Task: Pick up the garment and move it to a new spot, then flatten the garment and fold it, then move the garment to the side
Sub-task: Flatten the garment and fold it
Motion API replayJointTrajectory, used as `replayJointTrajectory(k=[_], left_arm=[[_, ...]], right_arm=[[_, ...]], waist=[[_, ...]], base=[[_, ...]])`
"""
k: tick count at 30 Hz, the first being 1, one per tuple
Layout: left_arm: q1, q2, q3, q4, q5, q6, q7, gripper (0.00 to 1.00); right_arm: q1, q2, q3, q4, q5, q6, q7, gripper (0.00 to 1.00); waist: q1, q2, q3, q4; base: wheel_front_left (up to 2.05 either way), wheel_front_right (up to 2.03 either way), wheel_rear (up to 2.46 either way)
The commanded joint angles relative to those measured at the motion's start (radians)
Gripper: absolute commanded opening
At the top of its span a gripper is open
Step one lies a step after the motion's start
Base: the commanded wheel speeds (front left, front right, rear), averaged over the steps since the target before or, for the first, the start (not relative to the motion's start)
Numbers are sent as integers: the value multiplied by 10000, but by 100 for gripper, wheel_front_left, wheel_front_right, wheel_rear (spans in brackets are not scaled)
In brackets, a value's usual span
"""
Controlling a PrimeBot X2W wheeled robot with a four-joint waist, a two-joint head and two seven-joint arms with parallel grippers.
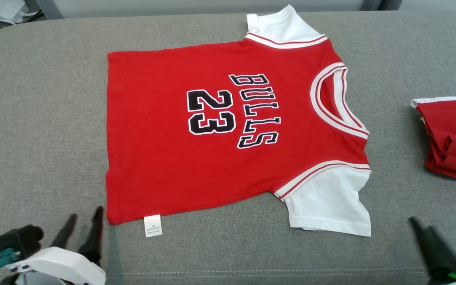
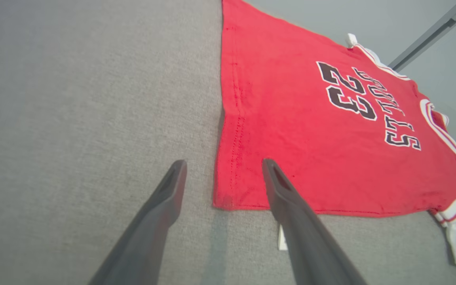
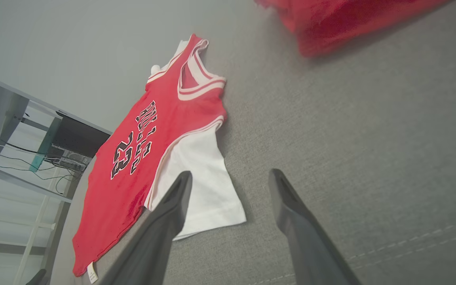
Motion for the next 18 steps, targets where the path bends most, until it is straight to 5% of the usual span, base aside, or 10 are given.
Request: replayJointTrajectory(k=[1,9,18], left_arm=[[-136,365,559,-404,284,327,-390,100],[-387,698,887,-1837,1492,1327,-1353,100],[-1628,1004,425,-1983,3172,1669,-1842,100]], right_arm=[[-423,-407,-128,-548,-373,46,-191,100],[-1728,-1199,-466,-1281,-2593,46,-1201,100],[-3563,-2095,1673,59,-6065,46,-3361,100]], waist=[[0,0,-51,20],[0,0,-521,122],[0,0,-1388,169]], base=[[0,0,0],[0,0,0],[0,0,0]])
